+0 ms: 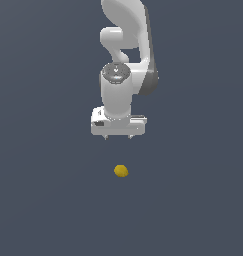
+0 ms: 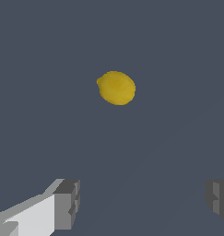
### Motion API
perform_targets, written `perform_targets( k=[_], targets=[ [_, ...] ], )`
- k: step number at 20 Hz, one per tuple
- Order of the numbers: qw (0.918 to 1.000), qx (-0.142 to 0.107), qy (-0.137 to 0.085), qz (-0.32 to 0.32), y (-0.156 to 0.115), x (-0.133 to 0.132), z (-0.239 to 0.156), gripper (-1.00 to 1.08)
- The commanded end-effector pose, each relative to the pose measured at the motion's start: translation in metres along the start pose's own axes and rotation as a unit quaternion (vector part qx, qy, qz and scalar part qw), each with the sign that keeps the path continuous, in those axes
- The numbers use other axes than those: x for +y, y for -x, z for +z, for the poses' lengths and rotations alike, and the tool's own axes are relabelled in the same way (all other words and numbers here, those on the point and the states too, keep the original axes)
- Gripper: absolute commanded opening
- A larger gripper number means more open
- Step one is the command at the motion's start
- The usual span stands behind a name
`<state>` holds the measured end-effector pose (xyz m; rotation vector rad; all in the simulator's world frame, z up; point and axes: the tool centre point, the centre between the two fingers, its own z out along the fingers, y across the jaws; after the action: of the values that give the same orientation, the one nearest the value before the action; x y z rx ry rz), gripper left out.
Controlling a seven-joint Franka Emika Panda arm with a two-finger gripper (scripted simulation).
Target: Pick up the object and move it to a goal position.
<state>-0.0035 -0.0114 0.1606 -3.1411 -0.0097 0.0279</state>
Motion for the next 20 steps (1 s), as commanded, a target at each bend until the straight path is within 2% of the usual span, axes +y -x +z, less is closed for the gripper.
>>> perform_targets(
  k=[1, 10, 20],
  targets=[
    [1.0000, 0.000, 0.000, 0.000, 0.000, 0.000, 0.000, 1.00],
    [0.9999, 0.003, 0.006, -0.014, -0.003, -0.023, -0.007, 1.00],
    [0.9996, 0.003, 0.006, -0.028, -0.012, -0.022, -0.001, 1.00]
  ],
)
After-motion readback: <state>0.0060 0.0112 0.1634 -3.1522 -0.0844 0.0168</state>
